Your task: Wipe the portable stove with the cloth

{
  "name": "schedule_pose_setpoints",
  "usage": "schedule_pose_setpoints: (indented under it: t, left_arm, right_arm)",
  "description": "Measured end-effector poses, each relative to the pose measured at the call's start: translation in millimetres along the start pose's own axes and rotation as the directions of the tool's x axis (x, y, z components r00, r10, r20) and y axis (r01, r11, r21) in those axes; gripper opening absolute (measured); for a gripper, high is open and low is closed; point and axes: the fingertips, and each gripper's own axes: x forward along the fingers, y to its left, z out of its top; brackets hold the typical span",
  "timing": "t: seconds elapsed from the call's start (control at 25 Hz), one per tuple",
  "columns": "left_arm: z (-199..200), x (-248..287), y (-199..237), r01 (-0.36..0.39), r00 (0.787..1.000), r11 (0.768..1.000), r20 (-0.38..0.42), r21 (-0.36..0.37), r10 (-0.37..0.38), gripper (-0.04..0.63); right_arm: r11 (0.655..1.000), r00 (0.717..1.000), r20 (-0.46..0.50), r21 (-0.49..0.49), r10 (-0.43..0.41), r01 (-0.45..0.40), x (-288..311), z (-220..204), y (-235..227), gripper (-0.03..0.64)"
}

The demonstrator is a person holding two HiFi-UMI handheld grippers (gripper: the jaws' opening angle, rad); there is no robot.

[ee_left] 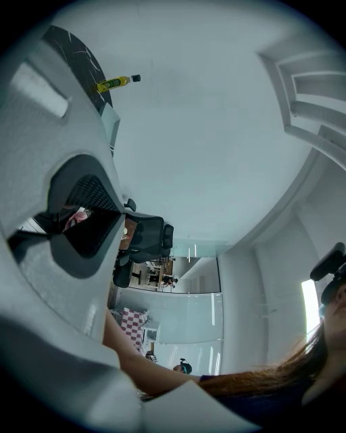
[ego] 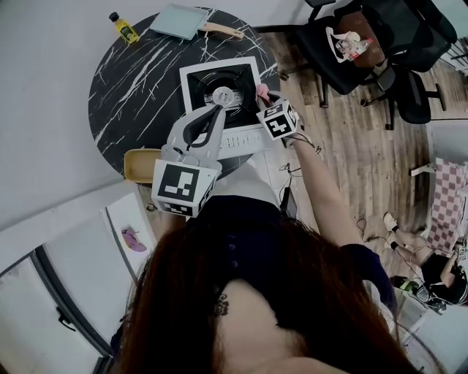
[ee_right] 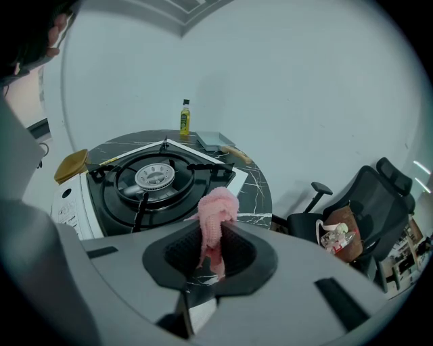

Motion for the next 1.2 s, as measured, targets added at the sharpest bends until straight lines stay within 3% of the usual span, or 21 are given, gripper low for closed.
schedule_pose_setpoints:
  t: [1.2]
  left_arm:
    - [-6.2, -25.3, -13.5, 0.037, 0.999, 0.999, 0.012, 0.007, -0.037, 0.012]
  right_arm:
    - [0.999, 0.999, -0.014, 0.022, -0.031, 0.032, -20.7, -20.6, 15.8, 0.058]
